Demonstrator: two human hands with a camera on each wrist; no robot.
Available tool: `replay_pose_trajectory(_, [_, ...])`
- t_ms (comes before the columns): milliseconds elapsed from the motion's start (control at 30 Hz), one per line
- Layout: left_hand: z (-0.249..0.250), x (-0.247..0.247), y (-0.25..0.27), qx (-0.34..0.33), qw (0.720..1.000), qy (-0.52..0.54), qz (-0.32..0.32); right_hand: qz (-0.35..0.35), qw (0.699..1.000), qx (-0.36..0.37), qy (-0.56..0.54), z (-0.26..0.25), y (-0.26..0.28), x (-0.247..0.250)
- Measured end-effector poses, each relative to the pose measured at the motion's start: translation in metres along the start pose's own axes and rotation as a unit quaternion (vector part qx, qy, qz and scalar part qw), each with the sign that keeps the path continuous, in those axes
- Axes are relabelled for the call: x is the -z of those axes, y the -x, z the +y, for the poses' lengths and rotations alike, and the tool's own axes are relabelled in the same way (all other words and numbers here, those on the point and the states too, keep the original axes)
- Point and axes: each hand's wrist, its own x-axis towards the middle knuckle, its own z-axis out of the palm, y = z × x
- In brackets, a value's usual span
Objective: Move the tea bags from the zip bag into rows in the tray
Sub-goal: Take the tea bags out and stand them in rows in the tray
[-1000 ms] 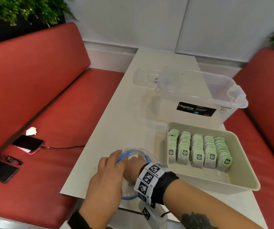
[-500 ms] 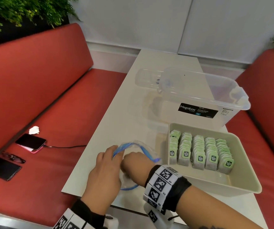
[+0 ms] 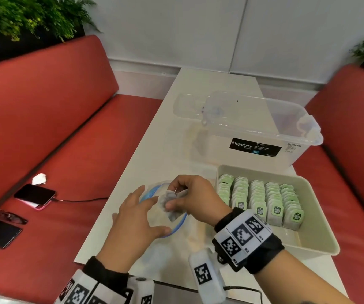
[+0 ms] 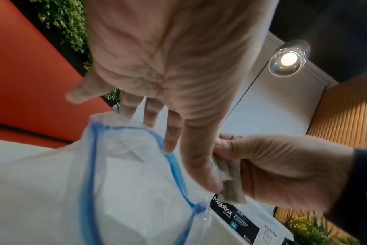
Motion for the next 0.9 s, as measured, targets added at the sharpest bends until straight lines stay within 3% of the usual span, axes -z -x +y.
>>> replay_pose_trajectory(267, [0.024,0.012,0.001,-0.044,0.980,0.175,0.087,-0.035,0.988,-0.019,-0.151,0.000,0.007,0.010])
replay_pose_trajectory(467, [0.020,0.002,-0.004,-0.033,0.979,0.174,0.099,-0.050,0.978,-0.031,-0.199,0.010,0.010,0.017])
replay_pose_trajectory(633, [0.034,0.003,0.005,-0.095,0.962,0.194,0.170,0.025,0.969,-0.057,-0.241,0.014,0.011,0.033])
replay_pose_trajectory(733, [0.041,0.004,0.008,-0.130,0.955,0.238,0.119,0.084,0.968,-0.033,-0.235,0.013,0.011,0.044])
replay_pose_trajectory(833, [0.051,-0.001,0.006,-0.128,0.954,0.270,0.042,0.080,0.962,-0.007,-0.260,0.008,0.014,0.052])
replay_pose_trajectory(900, [0.059,-0.006,0.005,-0.143,0.954,0.260,0.028,0.065,0.960,-0.002,-0.273,0.004,0.017,0.055])
